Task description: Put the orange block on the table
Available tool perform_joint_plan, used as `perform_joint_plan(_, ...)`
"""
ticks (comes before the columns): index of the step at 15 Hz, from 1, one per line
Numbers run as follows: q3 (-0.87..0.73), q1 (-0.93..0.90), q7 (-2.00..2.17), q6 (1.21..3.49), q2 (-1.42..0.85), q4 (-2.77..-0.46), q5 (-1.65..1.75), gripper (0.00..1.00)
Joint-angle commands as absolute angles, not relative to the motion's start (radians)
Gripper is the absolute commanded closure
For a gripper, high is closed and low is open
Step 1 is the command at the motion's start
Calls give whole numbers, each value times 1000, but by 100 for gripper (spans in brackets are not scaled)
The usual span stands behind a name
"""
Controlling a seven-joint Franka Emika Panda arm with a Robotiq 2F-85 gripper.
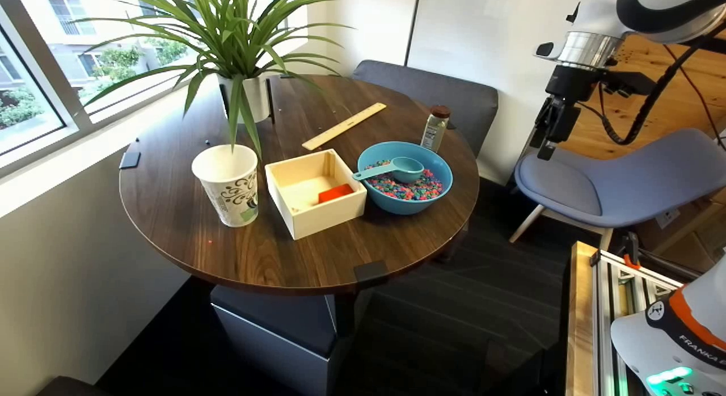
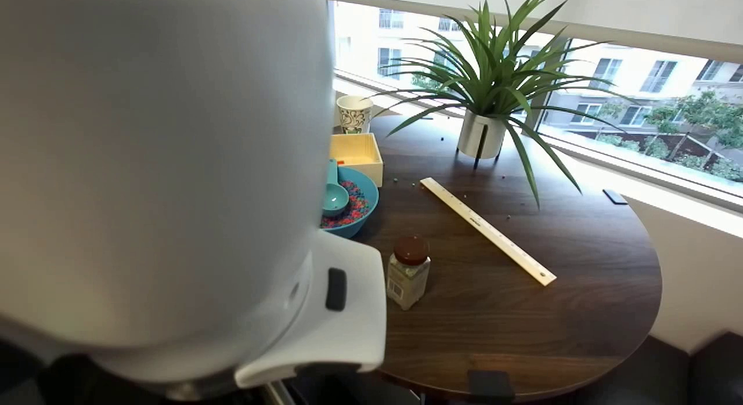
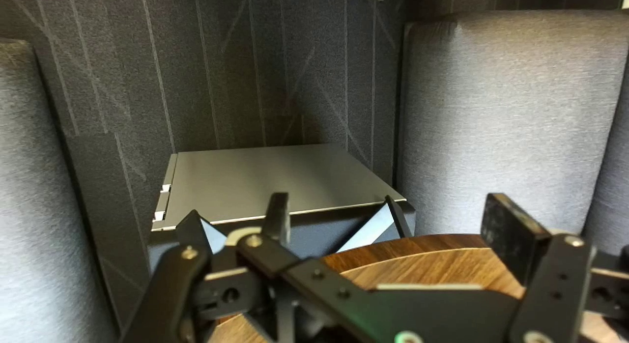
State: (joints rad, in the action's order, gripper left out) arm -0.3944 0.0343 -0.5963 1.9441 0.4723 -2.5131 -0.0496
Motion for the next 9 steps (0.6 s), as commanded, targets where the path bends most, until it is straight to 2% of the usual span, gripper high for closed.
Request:
perform_joint_plan(1,-250,65,-449,1907,571,-2542,-39,0)
perform_joint_plan(5,-57,-10,-232,1808,650,-2503,-75,0)
perform_joint_plan(9,124,-103,37,1869,609,-2418,-178,0)
